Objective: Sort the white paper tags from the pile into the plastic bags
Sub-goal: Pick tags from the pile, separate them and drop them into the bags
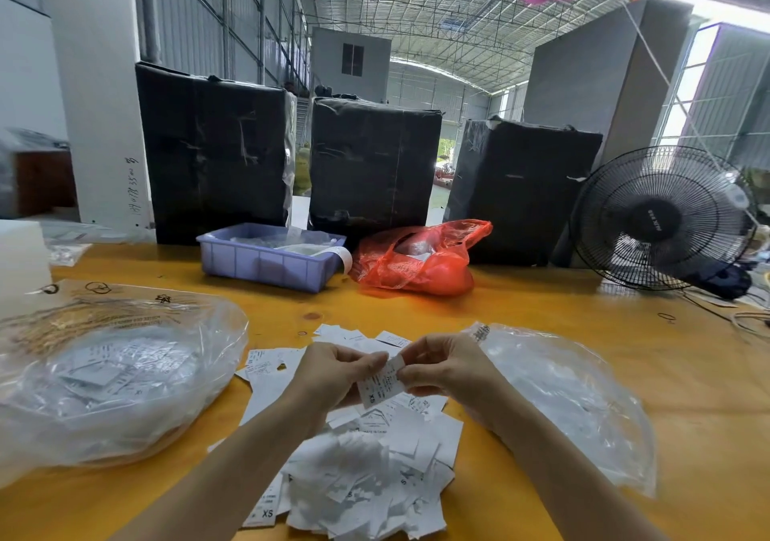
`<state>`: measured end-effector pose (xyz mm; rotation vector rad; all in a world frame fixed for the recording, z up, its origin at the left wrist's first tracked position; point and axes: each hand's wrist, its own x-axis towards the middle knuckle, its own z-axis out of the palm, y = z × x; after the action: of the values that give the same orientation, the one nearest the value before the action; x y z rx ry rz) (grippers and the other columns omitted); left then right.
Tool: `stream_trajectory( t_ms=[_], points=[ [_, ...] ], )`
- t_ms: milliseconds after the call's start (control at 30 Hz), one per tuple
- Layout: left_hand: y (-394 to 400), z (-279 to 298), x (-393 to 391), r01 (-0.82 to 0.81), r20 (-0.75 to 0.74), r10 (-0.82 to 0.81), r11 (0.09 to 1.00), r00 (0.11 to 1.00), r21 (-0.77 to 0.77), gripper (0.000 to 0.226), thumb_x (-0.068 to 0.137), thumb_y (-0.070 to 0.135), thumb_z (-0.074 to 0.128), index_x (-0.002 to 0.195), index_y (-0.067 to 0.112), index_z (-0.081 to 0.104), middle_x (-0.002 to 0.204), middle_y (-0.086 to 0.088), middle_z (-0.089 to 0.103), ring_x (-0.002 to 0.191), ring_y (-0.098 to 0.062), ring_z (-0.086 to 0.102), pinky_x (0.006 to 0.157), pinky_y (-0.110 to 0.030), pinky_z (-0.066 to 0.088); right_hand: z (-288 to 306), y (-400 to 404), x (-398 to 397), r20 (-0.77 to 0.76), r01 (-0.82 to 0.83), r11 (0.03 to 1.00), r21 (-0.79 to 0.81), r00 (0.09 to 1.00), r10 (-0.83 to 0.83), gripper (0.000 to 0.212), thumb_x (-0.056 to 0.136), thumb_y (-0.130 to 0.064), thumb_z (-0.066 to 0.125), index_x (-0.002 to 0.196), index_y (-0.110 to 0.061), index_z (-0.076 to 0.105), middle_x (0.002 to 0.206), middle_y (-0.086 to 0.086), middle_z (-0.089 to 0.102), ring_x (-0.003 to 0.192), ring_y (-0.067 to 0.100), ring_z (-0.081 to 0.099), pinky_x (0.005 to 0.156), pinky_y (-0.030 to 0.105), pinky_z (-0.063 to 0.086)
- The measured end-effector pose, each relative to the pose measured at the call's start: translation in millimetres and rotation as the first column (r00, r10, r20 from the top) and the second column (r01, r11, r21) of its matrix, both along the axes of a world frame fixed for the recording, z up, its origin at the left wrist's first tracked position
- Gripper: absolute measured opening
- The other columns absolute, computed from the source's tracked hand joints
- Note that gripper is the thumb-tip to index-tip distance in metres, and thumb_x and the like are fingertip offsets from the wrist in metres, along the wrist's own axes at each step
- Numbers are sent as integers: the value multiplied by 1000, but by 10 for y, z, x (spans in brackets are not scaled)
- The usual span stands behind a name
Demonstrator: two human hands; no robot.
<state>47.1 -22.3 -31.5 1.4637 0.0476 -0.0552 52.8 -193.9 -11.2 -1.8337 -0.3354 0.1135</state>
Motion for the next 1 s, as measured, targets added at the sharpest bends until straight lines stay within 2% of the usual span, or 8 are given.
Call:
stream_trajectory(
  t_ms=[167, 267, 433, 600, 700, 800, 900, 1000],
  points=[
    [-77, -71, -9, -35, 1, 35, 999, 999, -6, 20, 76, 20, 76, 79, 0, 75, 82, -20, 72, 77, -27, 67, 65, -31, 53, -39, 100, -69, 52, 25, 1000, 2, 998, -25, 14, 78, 2, 72, 91, 2, 67, 80, 15, 68, 69, 18, 64, 64, 23, 54],
    [-96, -73, -4, -124, -47, 117, 979, 992, -162, 16, 76, 18, 76, 81, 3, 73, 85, -19, 71, 82, -29, 65, 69, -32, 53, -42, 139, -91, 127, 104, 994, 29, 986, -106, 13, 84, -8, 68, 96, -2, 68, 78, 9, 67, 64, 12, 62, 64, 23, 52],
    [-129, -30, -39, -201, -129, 165, 909, 978, -365, 24, 77, 18, 74, 94, 1, 70, 79, -11, 69, 66, -19, 64, 48, -22, 51, -83, 252, -156, 255, 111, 990, -90, 963, -85, 12, 79, -15, 75, 91, -15, 73, 82, 4, 71, 71, 22, 68, 68, 32, 53],
    [-145, 0, -76, -160, -125, 117, 893, 985, -420, 27, 77, 17, 73, 96, -2, 70, 85, -15, 70, 68, -22, 66, 50, -24, 52, -121, 259, -159, 103, 79, 995, 58, 991, -84, 11, 77, -9, 76, 86, -11, 71, 81, 7, 71, 68, 16, 66, 68, 29, 54],
    [-98, 29, -87, -55, -112, 24, 960, 993, -274, 26, 76, 22, 76, 96, 6, 71, 74, -7, 69, 64, -18, 65, 55, -23, 50, -131, 219, -133, 75, 112, 985, 132, 990, -123, 3, 80, -3, 71, 83, -4, 70, 71, 12, 69, 65, 16, 65, 63, 24, 54],
    [48, 68, -54, 52, -46, -48, 995, 998, 90, 16, 78, 20, 76, 87, 10, 69, 72, -3, 66, 64, -13, 61, 56, -21, 47, -142, 206, -122, 83, 128, 981, 149, 986, -142, 5, 81, 2, 68, 83, -3, 70, 71, 16, 70, 63, 19, 66, 62, 24, 55],
    [393, 259, 48, -70, 74, 44, 915, 996, 397, 11, 79, 20, 76, 76, 14, 67, 69, 0, 63, 59, -6, 57, 45, -13, 43, -141, 210, -116, 68, 144, 979, 141, 986, -155, 9, 81, 3, 68, 87, -3, 69, 73, 14, 72, 65, 23, 70, 61, 24, 58],
    [1044, 540, 64, -341, 233, 250, 736, 940, 585, 12, 80, 24, 74, 72, 17, 70, 69, 1, 67, 62, -7, 61, 55, -22, 52, -107, 177, -94, 79, 147, 986, 75, 985, -153, 11, 82, 1, 67, 88, -8, 70, 74, 9, 73, 66, 21, 71, 59, 23, 57]
  ],
)
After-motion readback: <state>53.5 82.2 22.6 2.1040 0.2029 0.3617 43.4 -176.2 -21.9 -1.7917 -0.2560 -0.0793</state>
